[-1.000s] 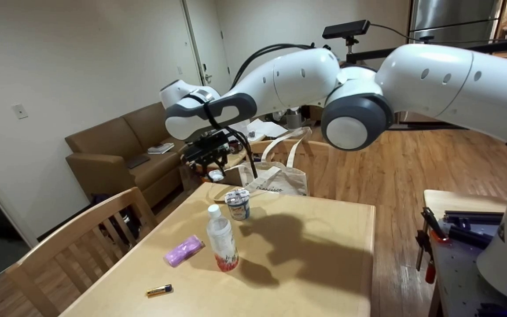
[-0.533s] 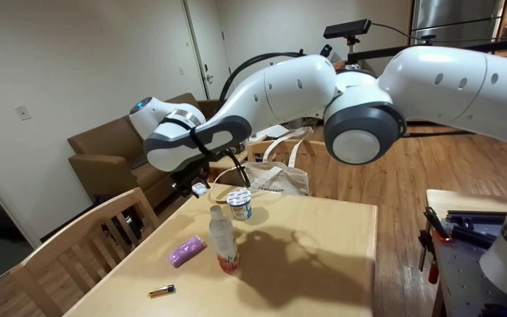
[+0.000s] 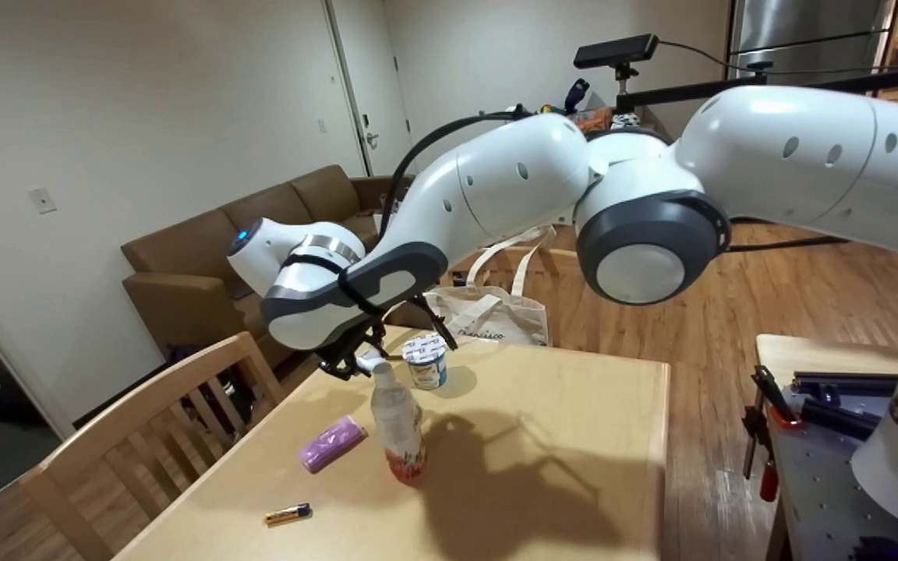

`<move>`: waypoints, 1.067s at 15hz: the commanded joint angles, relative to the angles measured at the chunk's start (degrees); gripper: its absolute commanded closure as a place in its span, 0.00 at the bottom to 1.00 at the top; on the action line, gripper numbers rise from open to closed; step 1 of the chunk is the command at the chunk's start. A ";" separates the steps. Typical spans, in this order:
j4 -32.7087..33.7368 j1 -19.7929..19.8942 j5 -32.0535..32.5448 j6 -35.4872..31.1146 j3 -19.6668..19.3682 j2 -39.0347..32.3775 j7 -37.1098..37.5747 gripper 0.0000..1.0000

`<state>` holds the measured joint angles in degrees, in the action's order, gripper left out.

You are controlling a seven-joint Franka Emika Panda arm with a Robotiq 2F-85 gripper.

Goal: Pick up the airpods case and put it on the table.

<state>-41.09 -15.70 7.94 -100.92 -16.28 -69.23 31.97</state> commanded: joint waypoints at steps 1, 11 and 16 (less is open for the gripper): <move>-3.39 0.56 1.08 2.08 -1.09 0.73 -2.38 0.77; -8.01 0.24 2.02 -5.45 -1.35 1.04 -16.54 0.77; -9.21 0.13 1.68 -13.52 -0.27 0.66 -26.56 0.77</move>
<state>-47.89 -15.32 8.38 -110.53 -17.36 -69.54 10.73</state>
